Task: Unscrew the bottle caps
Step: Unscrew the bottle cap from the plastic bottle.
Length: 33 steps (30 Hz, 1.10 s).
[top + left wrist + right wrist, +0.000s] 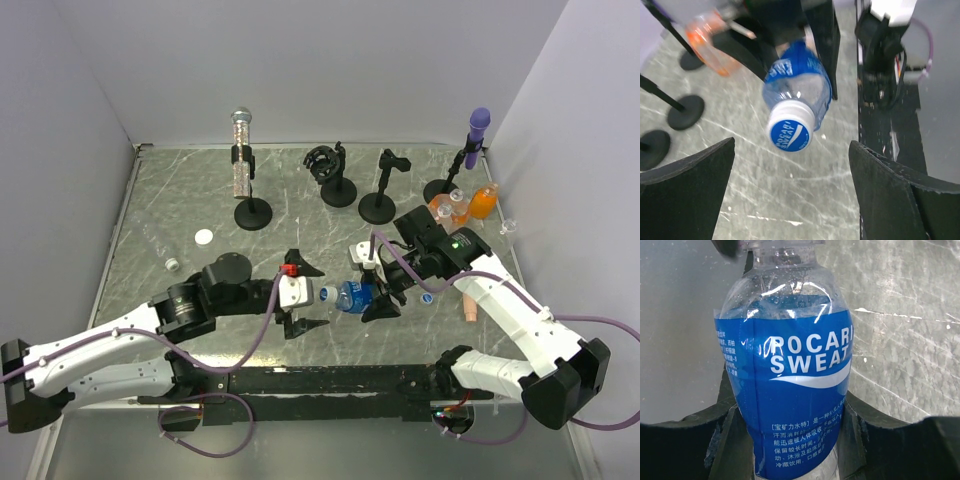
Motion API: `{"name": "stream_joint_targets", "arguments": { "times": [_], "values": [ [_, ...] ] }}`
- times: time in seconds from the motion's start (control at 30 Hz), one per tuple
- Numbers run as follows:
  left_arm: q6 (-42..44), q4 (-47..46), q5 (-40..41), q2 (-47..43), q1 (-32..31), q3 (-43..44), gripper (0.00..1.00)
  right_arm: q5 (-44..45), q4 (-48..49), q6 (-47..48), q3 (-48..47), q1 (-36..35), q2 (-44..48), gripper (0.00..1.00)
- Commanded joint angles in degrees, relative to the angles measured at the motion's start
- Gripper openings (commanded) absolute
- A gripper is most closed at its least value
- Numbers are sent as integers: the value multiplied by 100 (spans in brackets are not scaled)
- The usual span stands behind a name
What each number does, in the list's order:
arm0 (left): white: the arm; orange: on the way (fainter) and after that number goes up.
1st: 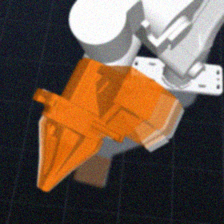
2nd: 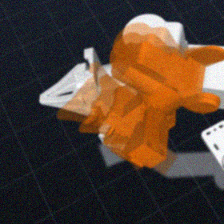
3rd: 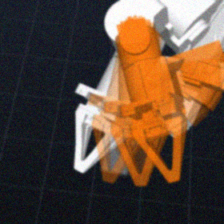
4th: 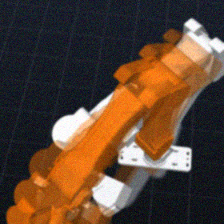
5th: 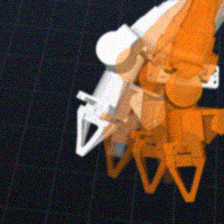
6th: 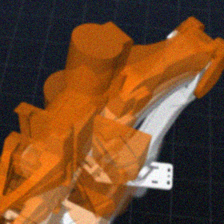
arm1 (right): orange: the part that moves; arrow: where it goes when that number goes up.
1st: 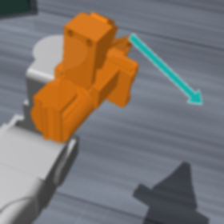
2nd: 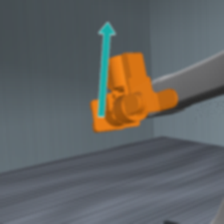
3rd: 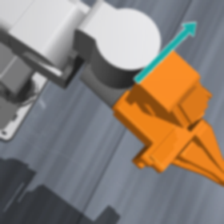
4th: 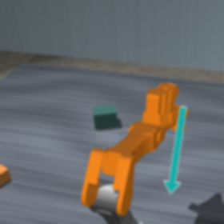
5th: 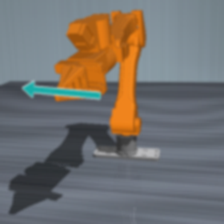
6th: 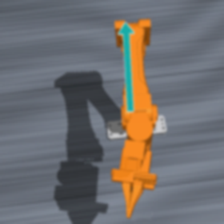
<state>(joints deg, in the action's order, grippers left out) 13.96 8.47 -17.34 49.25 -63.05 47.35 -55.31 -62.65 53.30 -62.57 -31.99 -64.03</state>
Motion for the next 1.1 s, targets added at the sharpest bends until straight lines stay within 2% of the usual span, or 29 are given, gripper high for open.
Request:
{"name": "stream_joint_targets", "arguments": {
  "times": [0.0,0.17,0.47,0.63,0.77,0.87,0.93,0.97,1.07],
  "values": [
    [266,-372,-278,75,3,169,95,-85,25,84,-54,35,22,25],
    [99,-548,-261,67,3,81,86,-120,104,49,-1,105,-22,25],
    [-173,-794,-208,-91,3,-156,75,-173,78,67,-36,123,-118,25],
    [-200,-988,-182,-48,3,-218,64,-182,69,67,-28,123,-118,25],
    [-253,-979,-190,-12,3,-209,52,-191,69,67,-10,131,-118,25],
    [-323,-1040,-164,-56,3,-244,35,-182,104,67,7,131,-127,25],
    [-454,-1049,-147,-74,3,-235,10,-147,130,40,16,131,-127,25],
    [-551,-1058,-86,-74,3,-235,1,-69,174,-3,34,123,-119,25],
    [-1182,-997,73,-48,12,-200,1,125,472,-310,104,184,-75,25]
  ]
}}
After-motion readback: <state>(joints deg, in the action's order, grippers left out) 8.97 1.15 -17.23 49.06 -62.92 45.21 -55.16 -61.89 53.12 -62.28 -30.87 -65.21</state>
